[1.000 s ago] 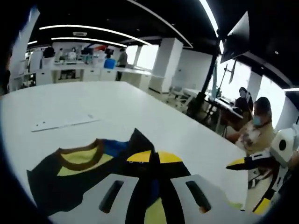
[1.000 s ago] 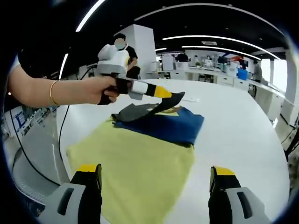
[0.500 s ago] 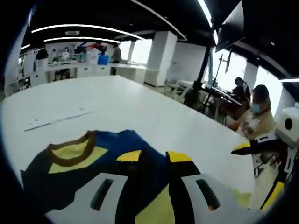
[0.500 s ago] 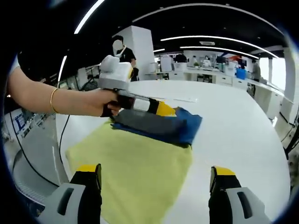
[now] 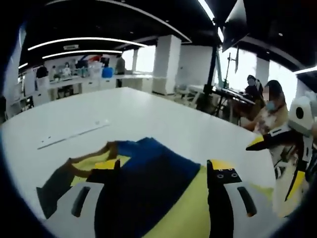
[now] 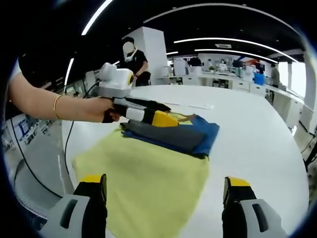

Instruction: Fold the garment on the visible template until the final outline fits inside the template.

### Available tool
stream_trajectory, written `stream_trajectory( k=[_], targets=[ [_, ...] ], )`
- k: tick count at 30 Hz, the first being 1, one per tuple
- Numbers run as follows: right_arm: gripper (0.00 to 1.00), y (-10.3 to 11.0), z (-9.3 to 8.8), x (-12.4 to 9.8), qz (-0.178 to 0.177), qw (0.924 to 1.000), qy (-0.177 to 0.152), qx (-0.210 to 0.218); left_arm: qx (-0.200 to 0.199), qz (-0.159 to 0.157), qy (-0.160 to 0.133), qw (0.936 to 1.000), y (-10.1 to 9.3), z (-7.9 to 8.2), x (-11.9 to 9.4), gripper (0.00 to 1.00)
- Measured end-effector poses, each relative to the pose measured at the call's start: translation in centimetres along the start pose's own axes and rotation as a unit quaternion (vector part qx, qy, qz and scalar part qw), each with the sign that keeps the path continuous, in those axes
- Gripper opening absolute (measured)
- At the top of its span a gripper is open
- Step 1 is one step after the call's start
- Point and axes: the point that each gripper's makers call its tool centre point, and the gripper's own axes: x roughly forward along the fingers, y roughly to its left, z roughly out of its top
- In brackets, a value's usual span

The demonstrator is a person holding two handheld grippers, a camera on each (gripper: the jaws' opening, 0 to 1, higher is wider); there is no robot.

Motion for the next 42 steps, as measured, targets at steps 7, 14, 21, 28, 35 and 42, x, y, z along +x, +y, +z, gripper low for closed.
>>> stream_trajectory(
  k=[7,14,21,28,35,42],
  targets=[
    [0.98,0.3,0.3,0.2,0.006,1.0000,-0.002,-0.004,-0.001,0.017,0.000,0.9998,1.8,-1.0,-2.4,0.93],
    [0.99,0.6,0.5,0.4,0.015,0.9999,-0.003,-0.006,-0.002,0.033,0.003,0.9994,3.4,-2.0,-4.6,0.99],
    [0.99,0.9,0.5,0.7,0.022,0.9997,-0.001,-0.009,0.003,0.045,0.016,0.9989,4.4,-3.6,-7.1,0.97],
    [0.99,1.3,0.7,1.0,0.028,0.9996,-0.001,-0.011,0.003,0.066,0.027,0.9975,5.8,-4.9,-9.5,0.88],
    [0.98,1.6,0.8,1.2,0.033,0.9994,0.000,-0.012,0.000,0.104,0.033,0.9941,8.7,-5.7,-11.8,0.73],
    [0.98,1.4,0.9,1.2,0.030,0.9995,0.000,-0.012,-0.008,0.128,0.042,0.9909,10.4,-6.9,-13.7,0.56]
  ],
)
